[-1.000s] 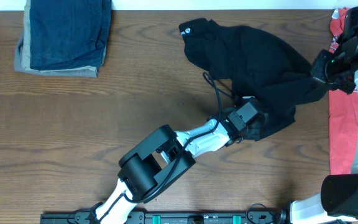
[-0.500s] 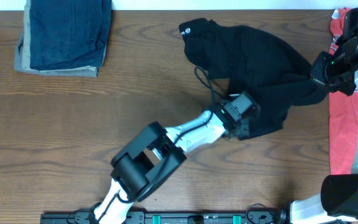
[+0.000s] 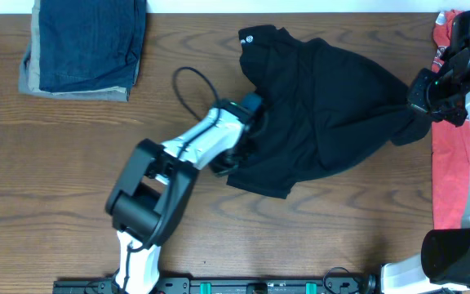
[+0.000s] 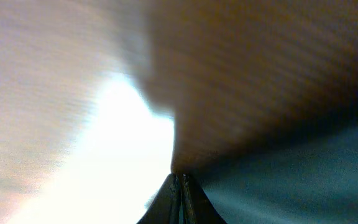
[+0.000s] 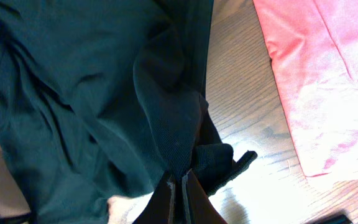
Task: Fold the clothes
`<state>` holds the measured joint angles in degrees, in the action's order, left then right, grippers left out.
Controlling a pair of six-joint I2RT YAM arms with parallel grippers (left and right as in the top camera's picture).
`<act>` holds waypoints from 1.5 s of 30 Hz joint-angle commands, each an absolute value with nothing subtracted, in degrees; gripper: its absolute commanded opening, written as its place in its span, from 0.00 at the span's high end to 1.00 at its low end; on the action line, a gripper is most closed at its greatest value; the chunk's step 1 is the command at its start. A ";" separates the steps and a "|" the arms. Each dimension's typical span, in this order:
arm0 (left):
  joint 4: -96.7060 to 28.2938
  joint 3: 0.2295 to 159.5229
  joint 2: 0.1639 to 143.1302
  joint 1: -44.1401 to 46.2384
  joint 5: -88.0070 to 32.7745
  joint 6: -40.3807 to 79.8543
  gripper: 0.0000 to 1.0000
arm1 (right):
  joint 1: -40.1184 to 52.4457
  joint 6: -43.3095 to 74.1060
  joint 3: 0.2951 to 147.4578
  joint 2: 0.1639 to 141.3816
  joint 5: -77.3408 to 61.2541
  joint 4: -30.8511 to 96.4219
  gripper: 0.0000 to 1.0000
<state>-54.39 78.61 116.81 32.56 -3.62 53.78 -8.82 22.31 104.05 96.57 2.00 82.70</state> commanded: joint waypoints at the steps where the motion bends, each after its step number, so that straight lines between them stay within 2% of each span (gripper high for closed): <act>1: -57.39 78.11 111.44 31.24 4.64 53.04 0.94 | -8.95 21.78 103.96 95.26 2.59 82.74 0.97; 5: -58.26 78.11 106.74 30.87 5.63 48.16 0.93 | -8.95 21.82 103.96 95.26 2.57 82.70 0.96; 8: -56.69 78.11 105.60 31.09 4.86 45.30 0.85 | -8.95 21.87 103.96 95.26 2.55 82.70 0.96; 9: -55.55 78.11 105.60 31.14 3.40 43.11 0.75 | -8.95 22.24 103.96 95.26 2.57 82.70 0.96; 10: -53.69 78.08 105.93 31.20 0.12 39.27 0.61 | -8.95 22.28 103.96 95.26 2.50 82.70 0.96; 11: -52.58 78.06 106.24 31.31 -2.59 37.32 0.50 | -8.93 22.28 103.96 95.26 2.48 82.70 0.96; 13: -51.13 78.04 107.20 31.31 -7.51 34.44 0.19 | -8.95 22.28 103.96 95.26 2.46 82.72 0.96; 14: -50.85 78.00 107.85 31.31 -8.75 33.28 0.06 | -8.95 22.26 103.96 95.26 2.46 82.78 0.96; 15: -50.92 78.00 108.49 31.31 -8.73 32.49 0.00 | -8.95 22.26 103.96 95.26 2.46 82.96 0.96; 16: -50.96 77.93 109.14 31.29 -8.56 31.83 0.02 | -8.93 22.26 103.96 95.26 2.46 83.09 0.96; 27: -54.52 76.95 113.14 31.97 -8.38 28.49 0.00 | -8.95 22.26 103.96 95.26 2.31 83.18 0.96; 30: -53.82 76.27 114.26 33.32 -8.40 28.49 0.05 | -8.95 22.26 103.96 95.26 1.89 82.87 0.96; 36: -53.01 76.20 116.88 35.16 -8.47 28.53 0.27 | -8.93 22.24 103.96 95.26 1.89 83.13 0.96; 40: -53.04 76.20 116.88 35.07 -8.62 28.53 0.52 | -8.95 22.24 103.96 95.26 1.89 83.15 0.96; 43: -53.04 76.20 116.88 35.07 -8.62 28.51 0.60 | -8.95 22.24 103.96 95.26 1.89 83.15 0.95; 45: -53.04 76.20 116.88 35.07 -8.62 28.51 0.72 | -8.95 22.24 103.96 95.26 1.89 83.15 0.95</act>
